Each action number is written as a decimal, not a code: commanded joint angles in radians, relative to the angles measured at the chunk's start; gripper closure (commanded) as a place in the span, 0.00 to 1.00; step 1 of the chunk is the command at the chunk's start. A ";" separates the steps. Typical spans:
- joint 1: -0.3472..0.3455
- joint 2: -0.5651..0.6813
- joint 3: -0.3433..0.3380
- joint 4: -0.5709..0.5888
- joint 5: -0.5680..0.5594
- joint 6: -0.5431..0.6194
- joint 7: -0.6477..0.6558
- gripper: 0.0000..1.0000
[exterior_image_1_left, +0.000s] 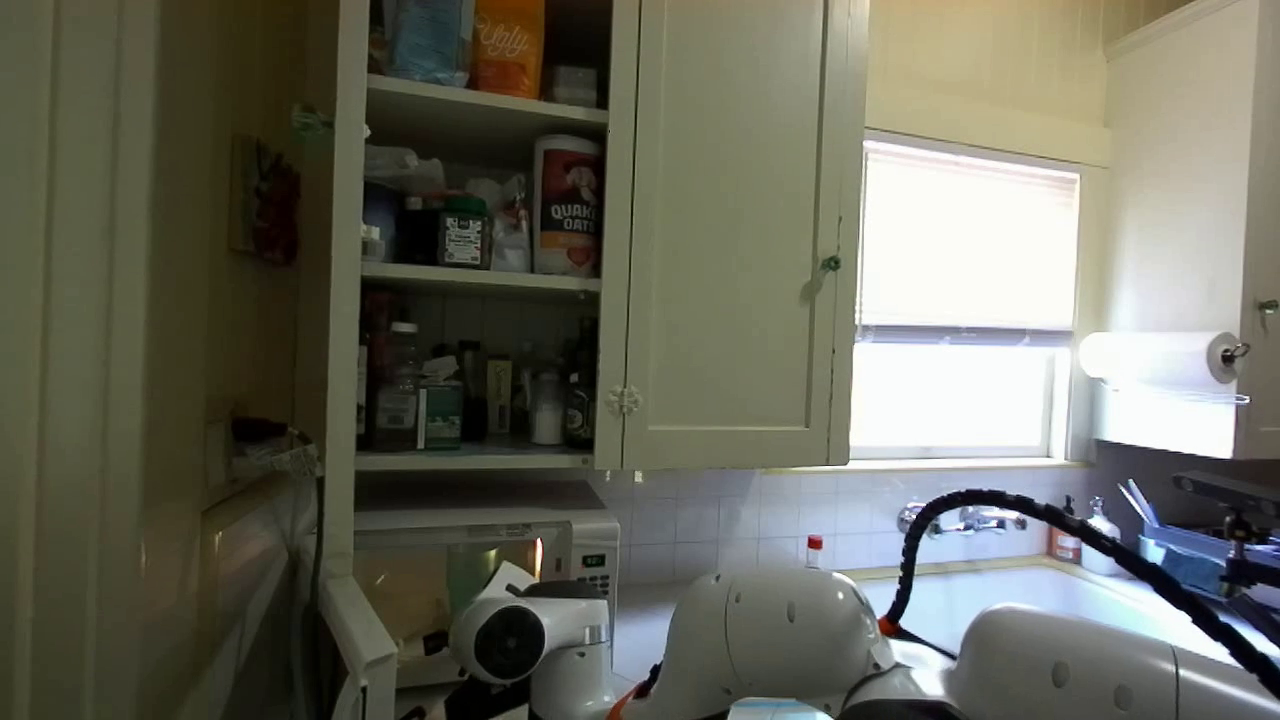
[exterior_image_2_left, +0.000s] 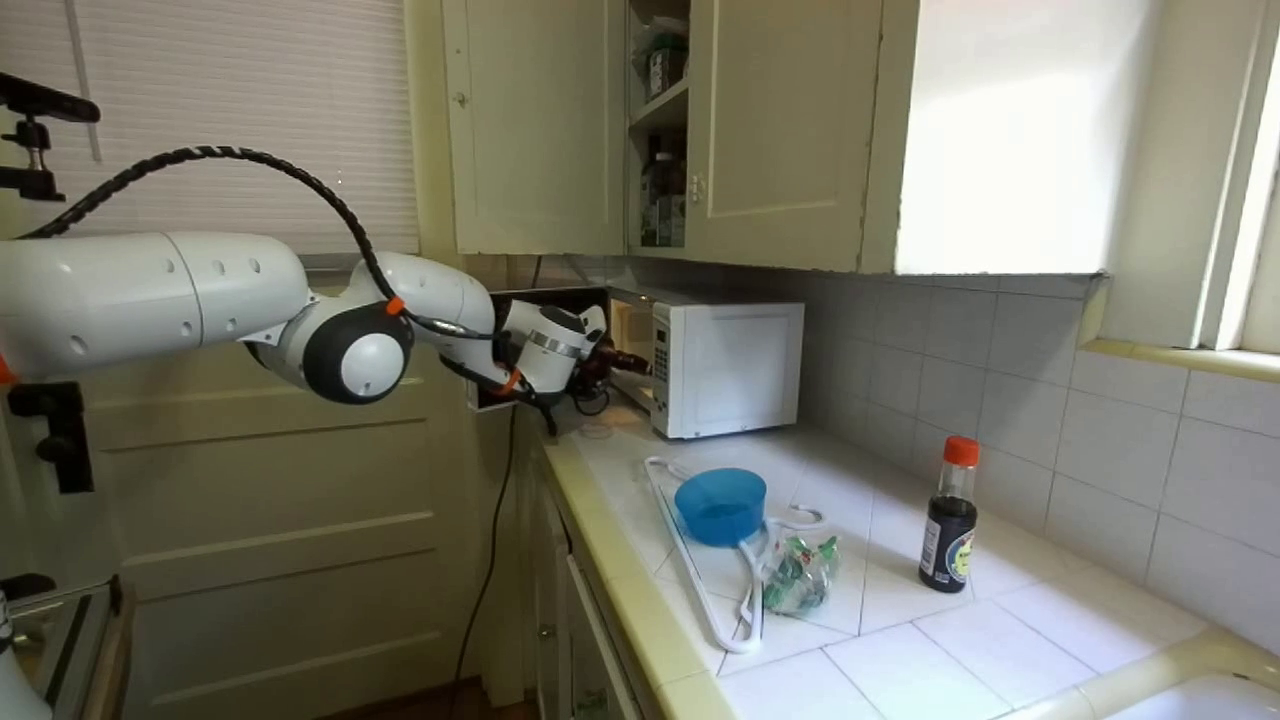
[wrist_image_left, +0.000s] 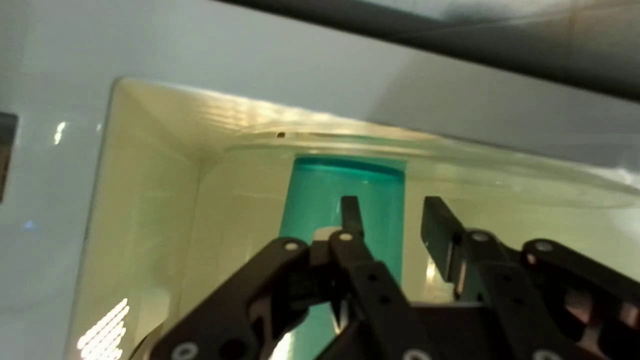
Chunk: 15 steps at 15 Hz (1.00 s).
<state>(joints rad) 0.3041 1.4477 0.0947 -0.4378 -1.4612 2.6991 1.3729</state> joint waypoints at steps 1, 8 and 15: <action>0.025 0.006 -0.062 0.000 -0.049 -0.043 0.148 0.31; 0.034 0.047 -0.035 -0.015 0.333 0.168 -0.150 0.00; -0.052 -0.014 0.219 -0.189 0.370 0.332 -0.395 0.00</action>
<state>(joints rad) 0.2875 1.4534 0.2237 -0.5296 -1.1493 3.0041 1.0920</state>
